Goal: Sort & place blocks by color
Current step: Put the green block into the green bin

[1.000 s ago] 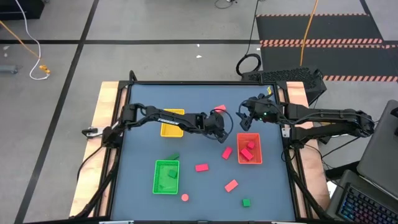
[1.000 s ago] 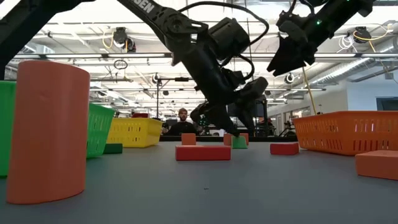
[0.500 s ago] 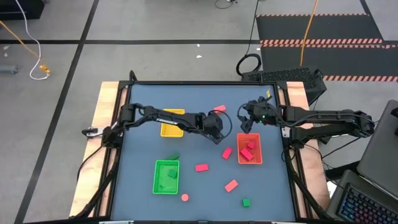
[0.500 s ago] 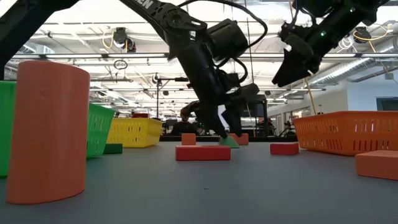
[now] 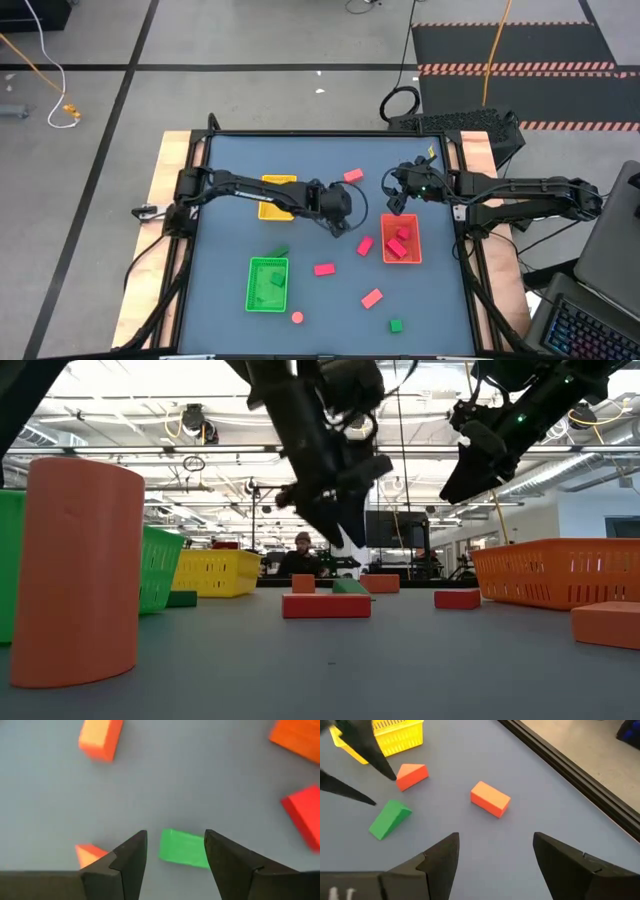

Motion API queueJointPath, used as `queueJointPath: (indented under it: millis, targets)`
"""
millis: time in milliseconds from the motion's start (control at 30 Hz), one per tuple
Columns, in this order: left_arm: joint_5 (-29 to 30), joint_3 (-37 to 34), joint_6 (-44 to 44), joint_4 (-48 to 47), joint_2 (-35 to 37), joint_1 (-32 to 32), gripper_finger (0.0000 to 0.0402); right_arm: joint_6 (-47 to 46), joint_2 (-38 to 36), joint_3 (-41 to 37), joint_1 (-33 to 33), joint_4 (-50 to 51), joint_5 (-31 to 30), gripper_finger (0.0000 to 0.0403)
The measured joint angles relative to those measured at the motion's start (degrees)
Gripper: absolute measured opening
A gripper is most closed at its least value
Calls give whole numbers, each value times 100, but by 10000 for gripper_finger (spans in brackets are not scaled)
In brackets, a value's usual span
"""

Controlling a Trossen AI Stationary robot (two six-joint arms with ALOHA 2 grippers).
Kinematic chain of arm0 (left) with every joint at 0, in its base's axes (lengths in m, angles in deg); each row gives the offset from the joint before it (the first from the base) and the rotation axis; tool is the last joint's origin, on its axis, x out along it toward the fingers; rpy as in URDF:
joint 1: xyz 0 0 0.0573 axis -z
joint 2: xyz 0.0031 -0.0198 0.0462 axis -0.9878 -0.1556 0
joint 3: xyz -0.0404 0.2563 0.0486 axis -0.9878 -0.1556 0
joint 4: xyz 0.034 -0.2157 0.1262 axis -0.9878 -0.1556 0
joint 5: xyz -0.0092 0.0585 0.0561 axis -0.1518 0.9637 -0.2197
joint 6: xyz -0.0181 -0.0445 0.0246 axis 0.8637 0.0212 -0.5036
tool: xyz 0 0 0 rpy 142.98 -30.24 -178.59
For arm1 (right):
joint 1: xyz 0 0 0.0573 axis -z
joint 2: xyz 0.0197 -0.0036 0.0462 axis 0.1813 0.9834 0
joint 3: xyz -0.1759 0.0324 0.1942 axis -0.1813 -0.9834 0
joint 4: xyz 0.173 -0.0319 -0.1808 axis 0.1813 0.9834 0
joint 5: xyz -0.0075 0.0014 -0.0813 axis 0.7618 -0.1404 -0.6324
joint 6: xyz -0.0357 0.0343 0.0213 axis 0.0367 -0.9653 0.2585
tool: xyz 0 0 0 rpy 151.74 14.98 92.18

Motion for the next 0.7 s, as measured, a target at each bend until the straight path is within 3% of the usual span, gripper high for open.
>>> queueJointPath:
  millis: [167,433,700]
  targets:
    - [373,9,-2007,21,62,163,200,32,-7,0,1,-68,14,247]
    - [372,9,-6426,-259,58,481,200,49,-96,0,0,-88,166,247]
    - [-39,-103,-7324,111,-34,351,200,58,-96,0,0,-87,210,247]
